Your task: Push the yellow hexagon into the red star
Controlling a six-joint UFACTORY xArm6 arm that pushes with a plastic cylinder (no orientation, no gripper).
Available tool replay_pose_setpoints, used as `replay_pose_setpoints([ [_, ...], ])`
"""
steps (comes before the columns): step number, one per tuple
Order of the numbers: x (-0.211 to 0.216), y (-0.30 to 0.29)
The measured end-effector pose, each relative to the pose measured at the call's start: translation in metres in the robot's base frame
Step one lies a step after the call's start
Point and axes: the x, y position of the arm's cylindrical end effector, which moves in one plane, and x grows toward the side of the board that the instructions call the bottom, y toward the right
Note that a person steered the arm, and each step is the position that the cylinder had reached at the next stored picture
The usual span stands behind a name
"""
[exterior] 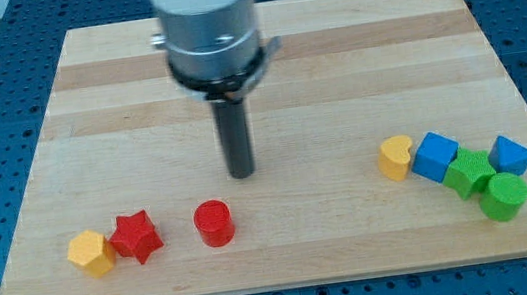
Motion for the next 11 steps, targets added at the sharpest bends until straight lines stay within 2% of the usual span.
replay_pose_setpoints([
  [1,0.009,-0.05],
  [3,0.055,-0.151],
  [5,0.091,-0.194],
  [6,0.087,-0.195],
  [7,0.116,-0.195],
  [9,0.127,-0.181],
  [11,0.104,-0.062],
])
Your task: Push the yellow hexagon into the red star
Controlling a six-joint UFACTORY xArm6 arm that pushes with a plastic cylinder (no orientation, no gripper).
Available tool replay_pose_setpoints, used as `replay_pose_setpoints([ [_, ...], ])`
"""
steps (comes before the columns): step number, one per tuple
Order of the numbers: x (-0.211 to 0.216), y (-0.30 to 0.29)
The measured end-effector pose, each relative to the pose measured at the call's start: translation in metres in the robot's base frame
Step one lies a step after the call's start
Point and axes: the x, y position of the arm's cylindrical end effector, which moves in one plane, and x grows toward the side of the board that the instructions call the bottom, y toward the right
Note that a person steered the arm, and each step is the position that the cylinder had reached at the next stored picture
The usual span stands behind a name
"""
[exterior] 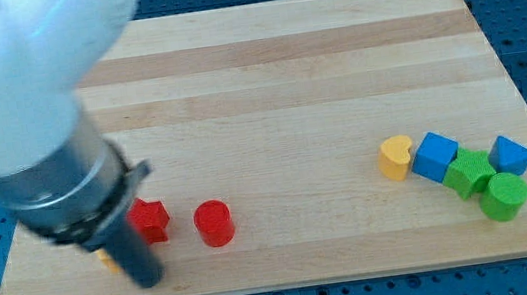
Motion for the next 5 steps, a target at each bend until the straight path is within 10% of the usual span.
replay_pose_setpoints([
  [2,-0.019,0.08],
  [5,0.022,0.053],
])
